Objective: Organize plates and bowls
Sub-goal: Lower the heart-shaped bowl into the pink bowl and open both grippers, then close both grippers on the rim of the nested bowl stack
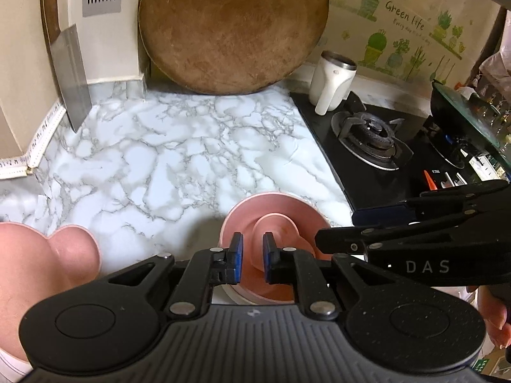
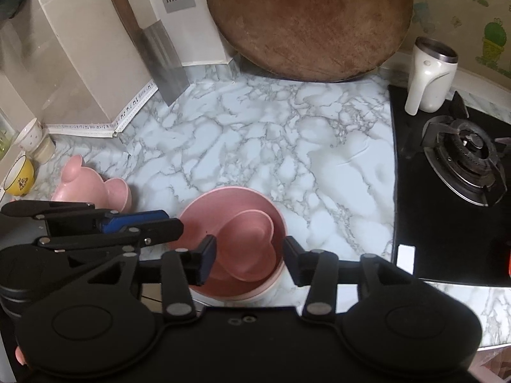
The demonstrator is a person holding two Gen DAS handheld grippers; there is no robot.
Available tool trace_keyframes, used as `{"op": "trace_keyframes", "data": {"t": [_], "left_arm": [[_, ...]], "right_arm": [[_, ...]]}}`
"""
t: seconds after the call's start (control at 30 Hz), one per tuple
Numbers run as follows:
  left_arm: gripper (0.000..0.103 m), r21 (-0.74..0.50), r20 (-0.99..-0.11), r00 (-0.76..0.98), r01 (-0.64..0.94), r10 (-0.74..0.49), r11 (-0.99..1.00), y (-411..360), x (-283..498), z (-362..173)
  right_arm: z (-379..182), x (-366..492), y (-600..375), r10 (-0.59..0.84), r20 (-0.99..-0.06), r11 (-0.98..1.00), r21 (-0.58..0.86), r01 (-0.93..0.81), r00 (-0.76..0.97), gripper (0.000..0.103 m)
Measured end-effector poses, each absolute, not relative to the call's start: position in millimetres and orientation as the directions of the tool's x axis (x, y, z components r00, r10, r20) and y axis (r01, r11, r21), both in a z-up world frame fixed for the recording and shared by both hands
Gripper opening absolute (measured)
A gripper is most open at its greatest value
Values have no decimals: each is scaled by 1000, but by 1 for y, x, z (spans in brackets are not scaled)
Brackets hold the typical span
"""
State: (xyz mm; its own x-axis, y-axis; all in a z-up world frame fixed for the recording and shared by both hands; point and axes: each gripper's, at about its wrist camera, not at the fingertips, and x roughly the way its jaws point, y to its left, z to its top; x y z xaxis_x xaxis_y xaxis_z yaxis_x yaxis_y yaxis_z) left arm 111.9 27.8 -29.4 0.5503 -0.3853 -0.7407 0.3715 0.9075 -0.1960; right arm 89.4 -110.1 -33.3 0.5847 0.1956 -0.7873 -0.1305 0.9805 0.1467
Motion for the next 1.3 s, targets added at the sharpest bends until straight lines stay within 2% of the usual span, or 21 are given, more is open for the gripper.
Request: {"op": "trace_keyframes", "data": {"t": [0.17,0.23,0.4,0.53,0.7,1.07,1.13,1.2,1.3], "left_arm": [[37,-188,-729,577,350,-369,918,33,106,-25],[54,-198,-730,582,321,-358,926,37,107,-25],[73,-206,-729,603,259,-324,944,43,109,-31],[73,-210,-758,588,189,-282,959,42,119,-48],[73,-239,-801,544,89,-248,967,42,127,-73],[71,-253,-817,537,-2,-212,967,31,125,-83],[64,-246,-820,535,-11,-202,969,29,126,-84],[62,-239,-825,534,-28,-187,971,28,126,-85],[48,-229,-832,525,-36,-176,973,27,126,-86]], "right_arm": [[-30,83,-114,194,-772,981,150,-124,605,62],[-30,83,-119,203,-767,979,159,-127,608,66],[-33,88,-127,236,-757,971,163,-173,609,96],[-46,108,-135,243,-779,969,173,-175,578,94],[-67,136,-148,257,-819,966,214,-143,512,77],[-87,154,-148,263,-855,963,205,-174,447,56],[-89,155,-147,261,-861,963,199,-182,437,53],[-90,156,-145,259,-864,962,188,-200,432,50],[-93,157,-142,237,-873,964,157,-215,426,46]]}}
